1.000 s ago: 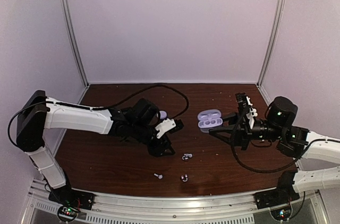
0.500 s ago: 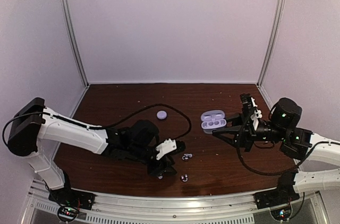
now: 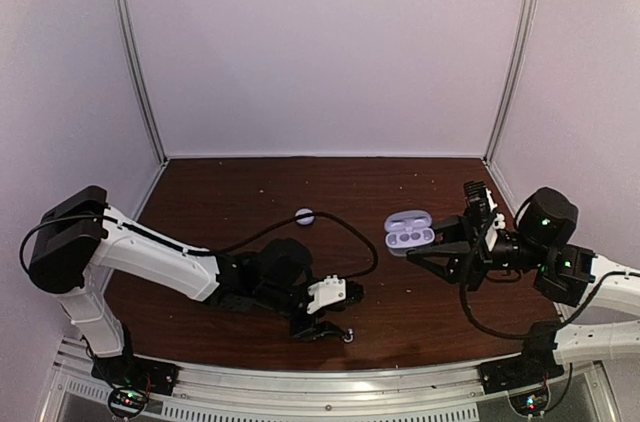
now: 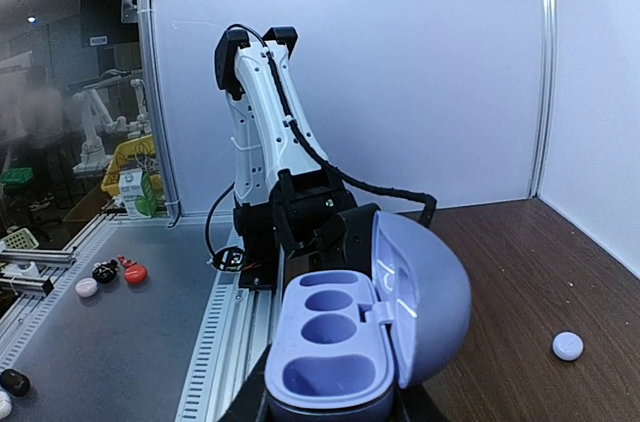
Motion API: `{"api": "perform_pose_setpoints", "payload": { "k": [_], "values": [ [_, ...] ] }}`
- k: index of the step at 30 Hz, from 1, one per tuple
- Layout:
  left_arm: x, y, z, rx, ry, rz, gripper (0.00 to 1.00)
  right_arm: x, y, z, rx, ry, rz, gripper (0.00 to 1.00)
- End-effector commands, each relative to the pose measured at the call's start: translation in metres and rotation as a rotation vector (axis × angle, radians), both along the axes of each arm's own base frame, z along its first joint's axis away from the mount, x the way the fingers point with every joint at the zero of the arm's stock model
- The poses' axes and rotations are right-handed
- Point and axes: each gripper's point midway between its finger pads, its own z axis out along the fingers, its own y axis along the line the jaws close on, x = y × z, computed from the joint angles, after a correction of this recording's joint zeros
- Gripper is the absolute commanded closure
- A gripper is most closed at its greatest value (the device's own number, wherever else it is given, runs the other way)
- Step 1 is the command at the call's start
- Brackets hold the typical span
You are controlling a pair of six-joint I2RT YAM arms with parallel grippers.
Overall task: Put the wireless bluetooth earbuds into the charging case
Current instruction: Move the left earbud to the center of the board.
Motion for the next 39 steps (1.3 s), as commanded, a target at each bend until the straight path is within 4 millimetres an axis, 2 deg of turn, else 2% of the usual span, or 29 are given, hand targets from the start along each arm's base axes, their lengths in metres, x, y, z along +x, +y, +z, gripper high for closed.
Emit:
{"api": "perform_pose_setpoints", "payload": {
  "k": [1, 7, 11, 17, 22, 27, 33, 39],
  "values": [
    [0.012, -0.018, 0.005, -0.035, -0.079, -0.02, 0.42, 0.0, -0.003, 0.008, 0.012, -0.041, -0.03, 0.96],
    [0.016, -0.023, -0.013, 0.032, -0.12, -0.035, 0.45, 0.007, -0.002, 0.003, -0.004, -0.055, -0.08, 0.95],
    [0.02, -0.022, -0.017, 0.052, -0.146, -0.029, 0.52, 0.013, -0.002, 0.0, -0.009, -0.064, -0.118, 0.95],
    [0.02, -0.02, -0.025, 0.078, -0.145, -0.038, 0.55, 0.026, -0.003, -0.004, 0.016, -0.131, -0.199, 0.95],
    [0.005, -0.02, -0.013, 0.021, -0.105, -0.095, 0.51, 0.028, -0.002, -0.019, 0.026, -0.148, -0.204, 0.95],
    [0.0, -0.013, -0.008, -0.034, -0.085, -0.08, 0.51, 0.025, -0.003, -0.025, 0.029, -0.148, -0.191, 0.95],
    [0.001, -0.01, -0.024, -0.003, -0.068, -0.066, 0.5, 0.023, -0.004, -0.029, 0.032, -0.124, -0.185, 0.95],
    [-0.002, -0.011, -0.027, 0.005, -0.085, -0.088, 0.45, 0.023, -0.008, -0.026, 0.051, -0.112, -0.197, 0.95]
  ]
}}
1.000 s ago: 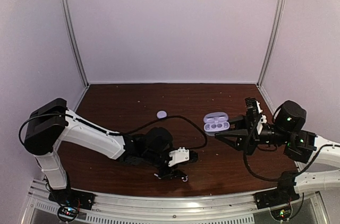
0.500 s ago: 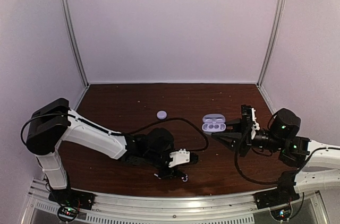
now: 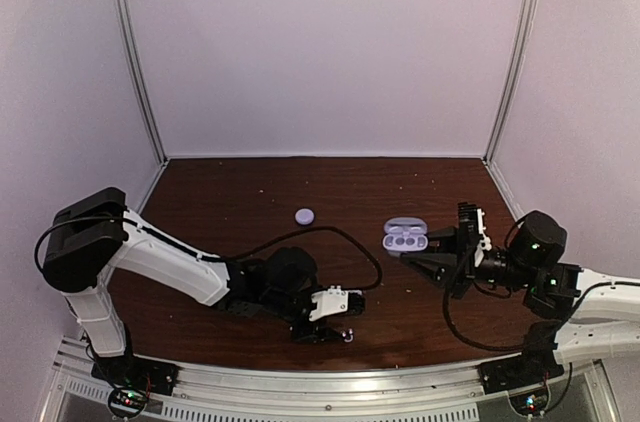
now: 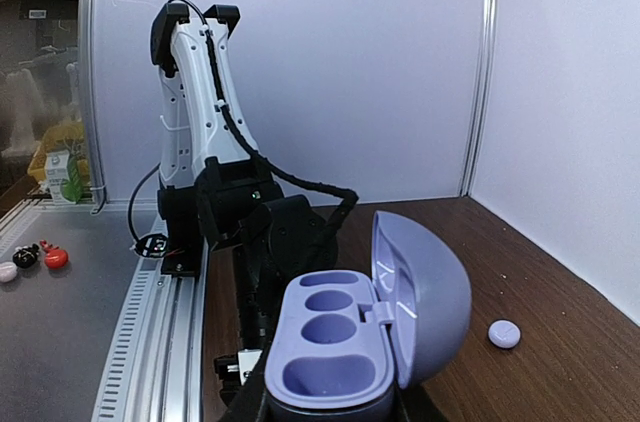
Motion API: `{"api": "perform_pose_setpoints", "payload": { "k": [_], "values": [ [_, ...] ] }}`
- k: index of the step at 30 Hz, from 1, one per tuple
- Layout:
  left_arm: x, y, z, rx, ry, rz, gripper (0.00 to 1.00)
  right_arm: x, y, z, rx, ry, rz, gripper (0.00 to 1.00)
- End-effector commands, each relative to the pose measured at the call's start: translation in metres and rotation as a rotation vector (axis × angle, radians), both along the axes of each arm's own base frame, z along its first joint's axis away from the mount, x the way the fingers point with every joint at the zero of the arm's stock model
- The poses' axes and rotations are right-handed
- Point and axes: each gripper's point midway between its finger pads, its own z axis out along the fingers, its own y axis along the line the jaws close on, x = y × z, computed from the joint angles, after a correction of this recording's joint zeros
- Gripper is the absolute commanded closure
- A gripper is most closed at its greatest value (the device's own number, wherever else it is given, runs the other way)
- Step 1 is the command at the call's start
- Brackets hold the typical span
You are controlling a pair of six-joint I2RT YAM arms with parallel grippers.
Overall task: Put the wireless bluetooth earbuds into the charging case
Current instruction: Move the left earbud to the center of the board.
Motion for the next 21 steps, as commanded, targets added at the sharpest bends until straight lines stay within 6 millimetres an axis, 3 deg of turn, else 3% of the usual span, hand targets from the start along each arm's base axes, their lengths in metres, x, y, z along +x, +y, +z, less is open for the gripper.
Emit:
{"api": "perform_pose_setpoints", "payload": {
  "k": [1, 8, 13, 21],
  "values": [
    [-0.006, -0.008, 0.002, -0.028, -0.009, -0.039, 0.44, -0.002, -0.006, 0.01, 0.054, -0.009, -0.013, 0.95],
    [-0.006, -0.012, -0.014, 0.034, -0.038, -0.054, 0.46, -0.001, -0.011, 0.011, 0.068, -0.015, -0.035, 0.95],
    [0.011, -0.013, -0.018, 0.077, -0.091, 0.011, 0.6, -0.004, -0.012, 0.011, 0.078, 0.005, -0.023, 0.94],
    [0.038, 0.014, -0.016, 0.132, -0.14, 0.106, 0.71, -0.01, -0.009, 0.009, 0.064, -0.006, 0.015, 0.94]
  ]
}}
